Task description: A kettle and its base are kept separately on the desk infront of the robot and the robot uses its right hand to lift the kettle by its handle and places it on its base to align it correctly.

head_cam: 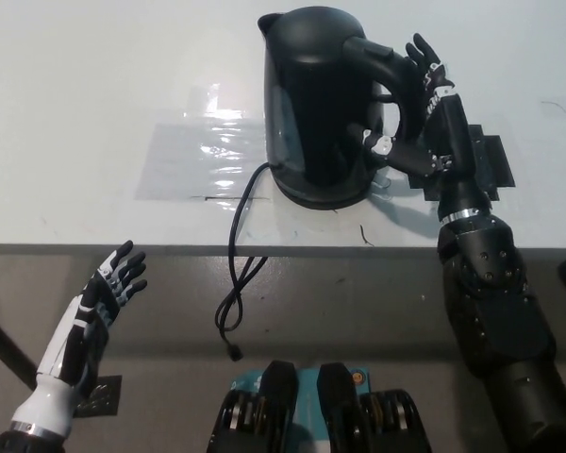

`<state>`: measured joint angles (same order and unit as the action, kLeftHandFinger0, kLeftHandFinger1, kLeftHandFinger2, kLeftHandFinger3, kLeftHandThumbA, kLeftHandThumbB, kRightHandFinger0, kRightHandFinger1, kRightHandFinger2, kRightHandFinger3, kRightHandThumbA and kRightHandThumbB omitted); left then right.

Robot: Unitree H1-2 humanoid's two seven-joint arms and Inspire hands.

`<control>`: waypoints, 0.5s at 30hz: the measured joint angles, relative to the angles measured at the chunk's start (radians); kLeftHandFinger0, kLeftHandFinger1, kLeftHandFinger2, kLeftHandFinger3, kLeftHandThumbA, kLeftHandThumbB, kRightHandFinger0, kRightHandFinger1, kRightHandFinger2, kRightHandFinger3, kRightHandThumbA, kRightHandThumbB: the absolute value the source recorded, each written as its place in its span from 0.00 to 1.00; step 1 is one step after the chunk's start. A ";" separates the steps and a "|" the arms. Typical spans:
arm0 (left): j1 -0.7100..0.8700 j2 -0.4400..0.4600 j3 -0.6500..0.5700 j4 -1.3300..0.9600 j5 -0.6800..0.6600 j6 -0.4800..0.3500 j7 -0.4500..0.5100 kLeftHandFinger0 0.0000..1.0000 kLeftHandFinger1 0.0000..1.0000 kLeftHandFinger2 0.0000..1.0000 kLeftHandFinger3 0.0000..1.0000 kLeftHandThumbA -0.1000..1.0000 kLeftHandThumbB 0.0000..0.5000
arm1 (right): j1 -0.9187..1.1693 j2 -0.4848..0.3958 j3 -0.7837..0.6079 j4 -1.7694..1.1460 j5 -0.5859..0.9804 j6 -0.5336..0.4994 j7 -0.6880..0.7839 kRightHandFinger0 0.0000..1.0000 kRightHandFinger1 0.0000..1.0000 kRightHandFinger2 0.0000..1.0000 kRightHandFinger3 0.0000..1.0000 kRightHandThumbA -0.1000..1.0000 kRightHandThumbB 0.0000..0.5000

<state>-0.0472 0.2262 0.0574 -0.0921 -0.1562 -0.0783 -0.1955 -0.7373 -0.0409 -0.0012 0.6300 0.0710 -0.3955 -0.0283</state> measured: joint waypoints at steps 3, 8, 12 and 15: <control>0.000 0.000 0.000 0.000 0.000 0.000 0.000 1.00 1.00 1.00 1.00 1.00 0.16 | 0.000 -0.006 -0.006 0.000 -0.001 0.000 0.001 1.00 1.00 1.00 1.00 0.95 1.00; 0.000 0.000 0.002 0.000 0.000 0.000 0.000 1.00 1.00 1.00 1.00 1.00 0.16 | -0.002 -0.030 -0.023 0.000 -0.028 -0.002 -0.024 1.00 1.00 1.00 1.00 0.99 1.00; 0.000 0.000 0.002 0.000 0.000 0.000 0.000 1.00 1.00 1.00 1.00 1.00 0.22 | -0.002 -0.038 -0.025 -0.001 -0.061 -0.001 -0.052 1.00 1.00 1.00 1.00 1.00 1.00; 0.000 0.000 0.002 0.000 0.000 0.000 0.000 1.00 1.00 1.00 1.00 1.00 0.23 | -0.002 -0.039 -0.026 -0.005 -0.086 -0.001 -0.074 1.00 1.00 1.00 1.00 1.00 1.00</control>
<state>-0.0473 0.2258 0.0594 -0.0918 -0.1562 -0.0785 -0.1954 -0.7392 -0.0795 -0.0275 0.6250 -0.0152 -0.3968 -0.1021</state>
